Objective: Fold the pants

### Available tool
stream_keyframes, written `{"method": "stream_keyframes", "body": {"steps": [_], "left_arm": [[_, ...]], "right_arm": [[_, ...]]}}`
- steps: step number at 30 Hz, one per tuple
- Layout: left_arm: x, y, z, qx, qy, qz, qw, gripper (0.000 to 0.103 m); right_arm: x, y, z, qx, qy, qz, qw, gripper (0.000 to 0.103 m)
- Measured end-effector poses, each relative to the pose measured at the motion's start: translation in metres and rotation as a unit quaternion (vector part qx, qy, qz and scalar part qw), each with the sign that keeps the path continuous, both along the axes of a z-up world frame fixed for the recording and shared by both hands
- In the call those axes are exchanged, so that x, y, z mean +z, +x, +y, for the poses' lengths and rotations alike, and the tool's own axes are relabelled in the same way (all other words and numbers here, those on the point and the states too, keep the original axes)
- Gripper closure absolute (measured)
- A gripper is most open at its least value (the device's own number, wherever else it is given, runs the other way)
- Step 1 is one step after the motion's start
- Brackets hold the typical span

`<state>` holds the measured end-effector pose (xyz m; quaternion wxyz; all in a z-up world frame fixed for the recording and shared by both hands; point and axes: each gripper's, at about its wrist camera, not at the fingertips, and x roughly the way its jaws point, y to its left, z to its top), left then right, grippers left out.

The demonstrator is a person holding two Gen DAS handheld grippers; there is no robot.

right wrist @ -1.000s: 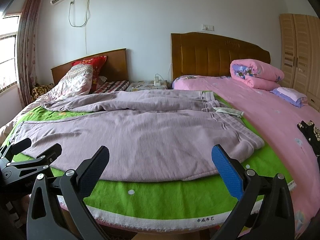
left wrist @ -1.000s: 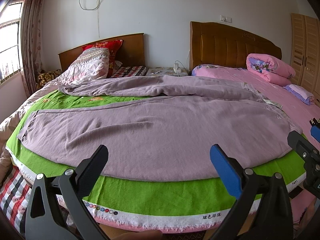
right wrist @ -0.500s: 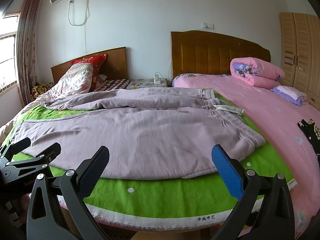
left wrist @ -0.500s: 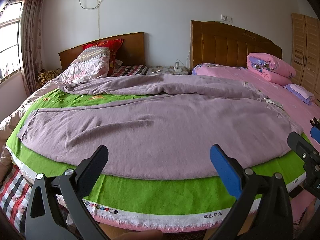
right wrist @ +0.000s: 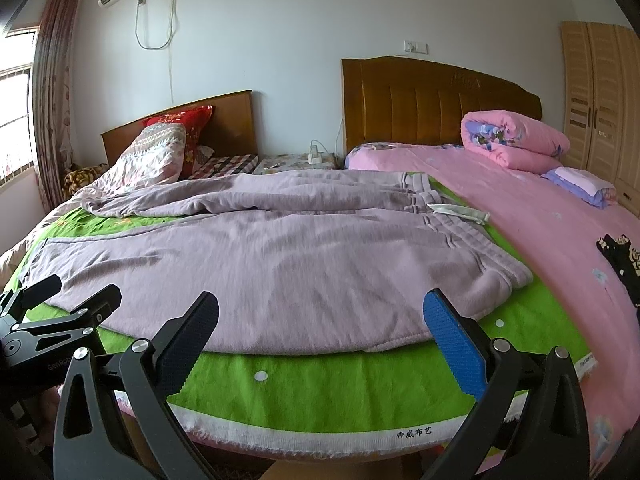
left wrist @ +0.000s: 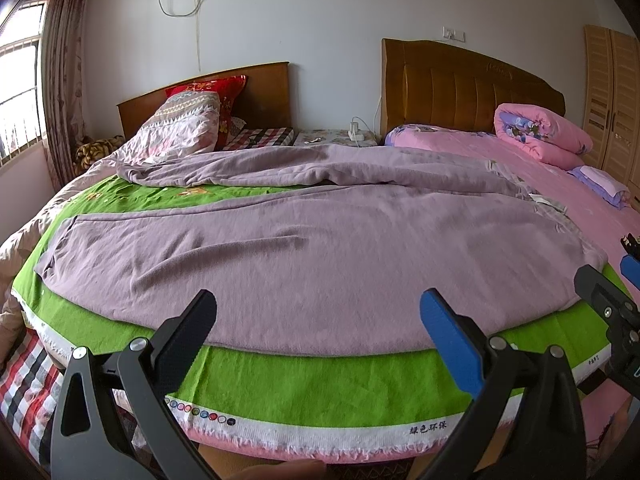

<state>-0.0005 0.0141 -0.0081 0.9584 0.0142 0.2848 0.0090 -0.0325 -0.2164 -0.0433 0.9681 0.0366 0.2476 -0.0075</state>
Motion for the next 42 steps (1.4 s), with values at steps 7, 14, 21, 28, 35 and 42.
{"method": "stream_keyframes", "body": {"steps": [7, 14, 21, 28, 35, 42], "left_arm": [[-0.006, 0.0, -0.001, 0.001, 0.001, 0.005, 1.0, 0.001], [-0.009, 0.004, 0.0, 0.003, 0.004, 0.012, 0.9999, 0.001], [0.003, 0.01, 0.001, 0.006, 0.027, -0.015, 0.9995, 0.001], [0.043, 0.066, 0.012, 0.013, 0.072, -0.038, 0.9966, 0.001], [0.045, 0.18, 0.021, -0.105, 0.016, 0.077, 0.9914, 0.001], [0.043, 0.32, 0.0, -0.227, -0.002, 0.14, 0.9637, 0.002]], "right_arm": [[-0.002, 0.0, -0.001, -0.002, -0.001, 0.003, 1.0, 0.004], [-0.007, 0.004, -0.003, -0.012, -0.007, 0.009, 1.0, 0.004], [0.0, 0.022, -0.013, -0.019, -0.014, 0.009, 1.0, 0.004], [0.033, 0.083, -0.057, -0.019, 0.021, 0.019, 0.999, 0.004], [0.047, 0.204, -0.129, 0.033, 0.092, 0.097, 0.99, 0.004], [0.024, 0.364, -0.175, 0.09, 0.043, 0.15, 0.984, 0.004]]}}
